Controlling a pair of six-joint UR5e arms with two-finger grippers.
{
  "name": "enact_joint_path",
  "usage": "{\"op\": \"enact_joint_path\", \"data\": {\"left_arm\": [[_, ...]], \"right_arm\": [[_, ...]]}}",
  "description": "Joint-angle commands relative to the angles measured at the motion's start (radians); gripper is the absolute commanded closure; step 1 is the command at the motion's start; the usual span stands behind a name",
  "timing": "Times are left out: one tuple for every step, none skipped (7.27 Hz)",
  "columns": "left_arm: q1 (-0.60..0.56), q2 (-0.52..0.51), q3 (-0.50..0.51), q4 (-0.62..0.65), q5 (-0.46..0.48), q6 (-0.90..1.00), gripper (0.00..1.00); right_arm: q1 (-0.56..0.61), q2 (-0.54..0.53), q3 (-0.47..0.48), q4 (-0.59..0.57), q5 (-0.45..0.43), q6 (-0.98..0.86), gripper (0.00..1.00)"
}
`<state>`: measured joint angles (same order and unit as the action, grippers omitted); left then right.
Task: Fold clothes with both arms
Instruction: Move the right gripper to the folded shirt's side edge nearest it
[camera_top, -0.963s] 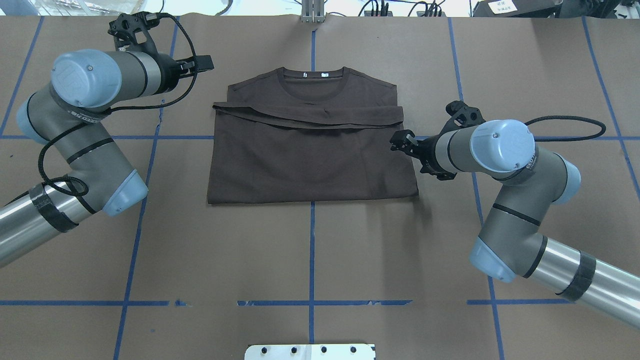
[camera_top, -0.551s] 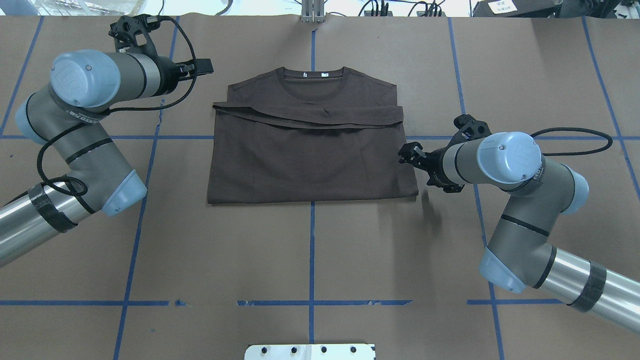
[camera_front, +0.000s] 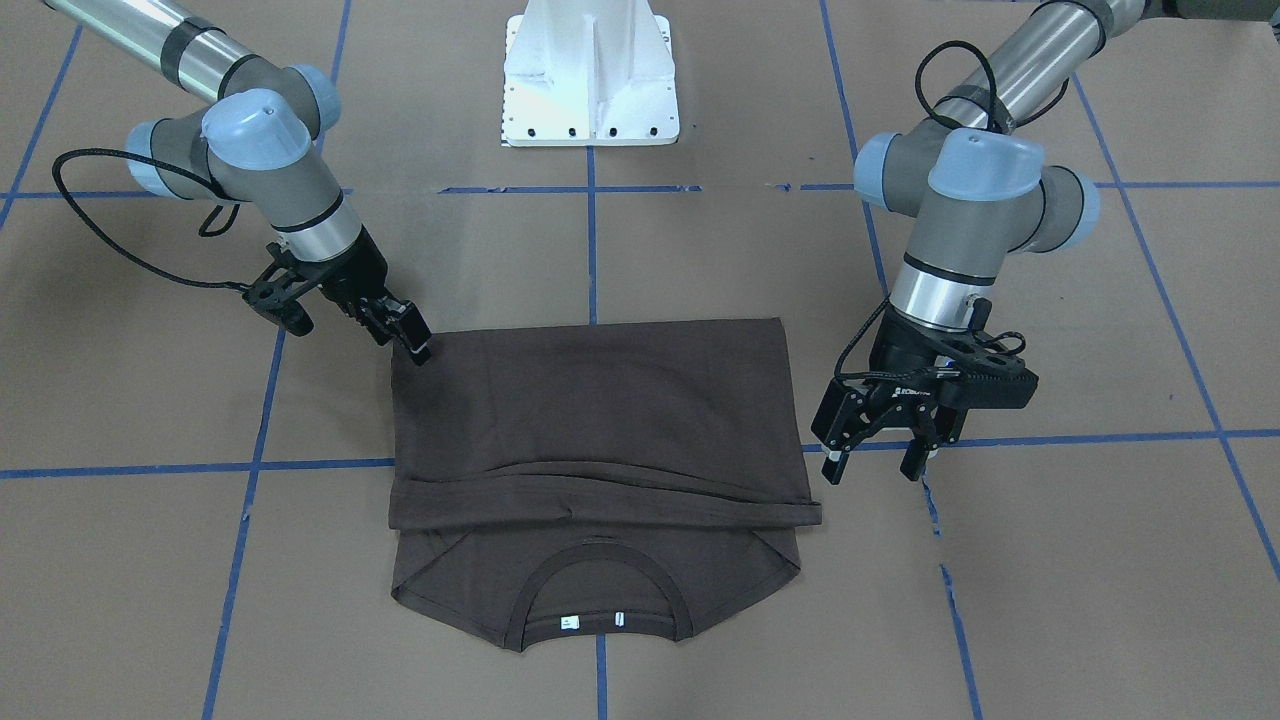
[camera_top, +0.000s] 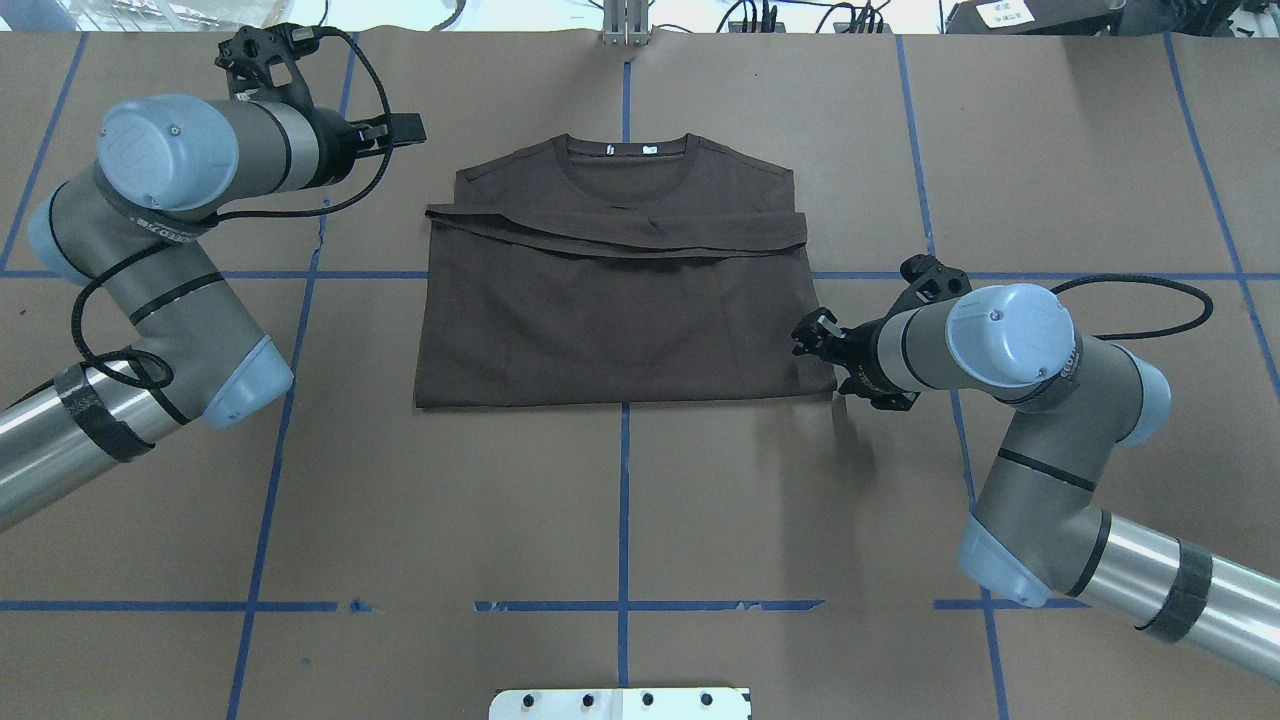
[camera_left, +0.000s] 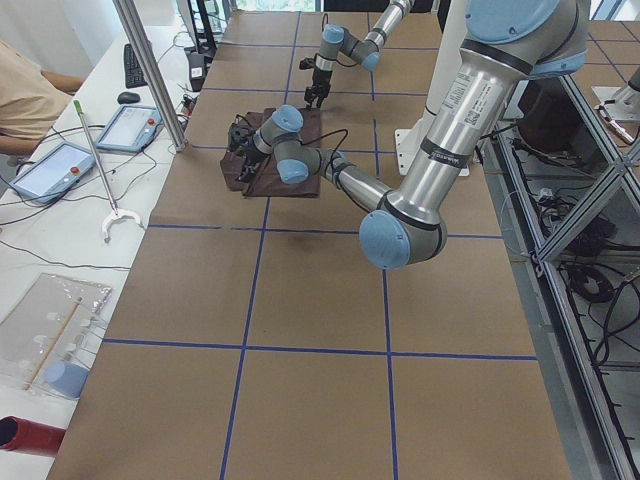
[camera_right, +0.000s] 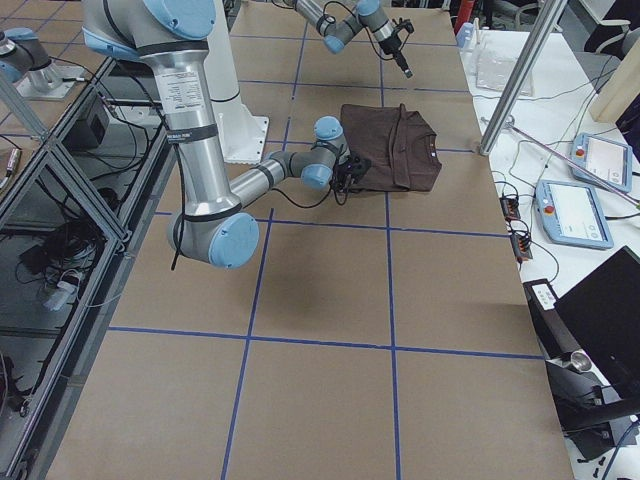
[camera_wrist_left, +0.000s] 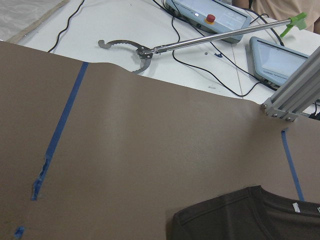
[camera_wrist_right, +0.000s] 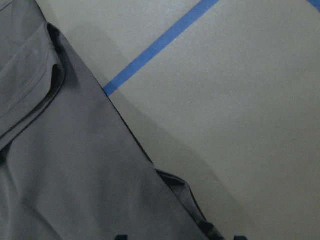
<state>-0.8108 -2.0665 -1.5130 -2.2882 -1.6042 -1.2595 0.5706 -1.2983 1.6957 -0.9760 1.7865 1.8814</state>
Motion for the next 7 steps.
{"op": "enact_joint_path", "data": {"left_arm": [[-0.001,-0.001,-0.001,0.001,0.001,0.000,0.00],[-0.001,0.000,-0.001,0.001,0.001,-0.001,0.00],[-0.001,-0.003,-0.001,0.001,0.001,-0.004,0.00],[-0.002,-0.001,-0.009,0.001,0.000,-0.011,0.00],[0.004,0.003,-0.031,0.000,-0.003,-0.014,0.00],[0.012,0.008,-0.095,0.001,-0.082,-0.093,0.00],[0.015,0.026,-0.149,-0.005,-0.199,-0.215,0.00]], "right_arm": [[-0.001,-0.031,0.011,0.000,0.036,-0.001,1.00],[-0.001,-0.032,0.025,-0.001,0.050,-0.001,1.00],[-0.003,-0.041,0.028,0.000,0.051,-0.002,1.00],[-0.003,-0.042,0.053,0.000,0.056,-0.002,1.00],[-0.003,-0.053,0.115,-0.003,0.068,0.004,1.00],[-0.026,-0.152,0.265,-0.001,0.130,0.059,1.00],[-0.093,-0.264,0.404,-0.001,0.145,0.067,1.00]]}}
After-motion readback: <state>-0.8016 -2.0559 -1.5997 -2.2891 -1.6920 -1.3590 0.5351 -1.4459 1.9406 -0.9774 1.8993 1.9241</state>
